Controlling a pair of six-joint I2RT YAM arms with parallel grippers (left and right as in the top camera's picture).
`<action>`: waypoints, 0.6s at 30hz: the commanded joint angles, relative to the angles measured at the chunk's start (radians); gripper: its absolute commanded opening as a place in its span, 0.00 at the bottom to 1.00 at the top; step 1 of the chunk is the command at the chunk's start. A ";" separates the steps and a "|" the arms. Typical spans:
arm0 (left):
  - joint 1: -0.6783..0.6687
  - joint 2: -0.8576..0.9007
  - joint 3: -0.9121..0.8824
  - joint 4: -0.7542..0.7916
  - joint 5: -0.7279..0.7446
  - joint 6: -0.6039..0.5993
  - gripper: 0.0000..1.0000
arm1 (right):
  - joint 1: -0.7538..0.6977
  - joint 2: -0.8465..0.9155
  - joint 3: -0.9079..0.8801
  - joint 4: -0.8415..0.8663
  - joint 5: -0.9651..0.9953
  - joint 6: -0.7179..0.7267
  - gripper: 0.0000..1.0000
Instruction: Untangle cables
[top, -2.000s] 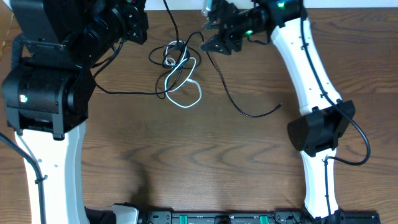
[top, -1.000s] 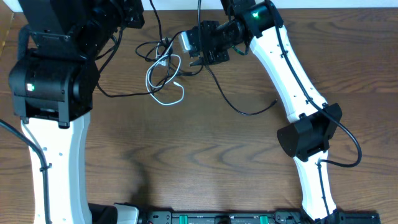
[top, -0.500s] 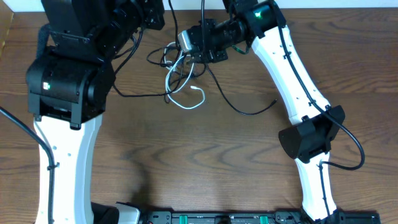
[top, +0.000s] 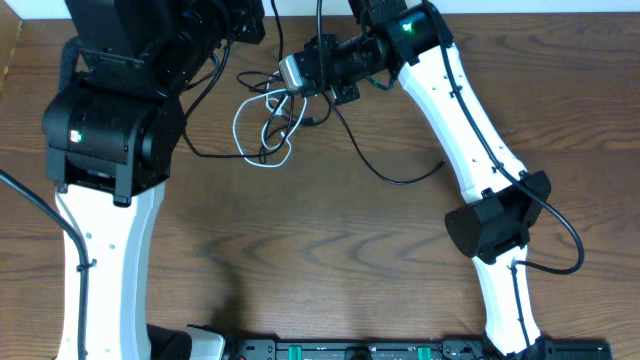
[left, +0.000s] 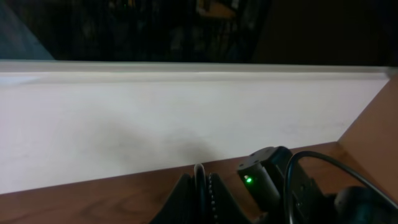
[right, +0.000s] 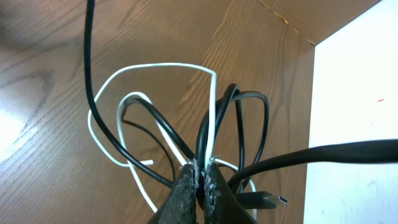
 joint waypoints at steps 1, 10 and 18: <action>-0.002 0.003 0.024 -0.016 -0.066 0.017 0.08 | -0.016 -0.038 0.000 0.000 0.009 0.003 0.01; -0.002 0.003 0.024 -0.032 -0.122 0.055 0.07 | -0.058 -0.042 0.000 0.024 0.009 0.019 0.01; 0.019 0.004 0.023 -0.092 -0.310 0.115 0.08 | -0.093 -0.066 0.000 0.051 0.010 0.037 0.01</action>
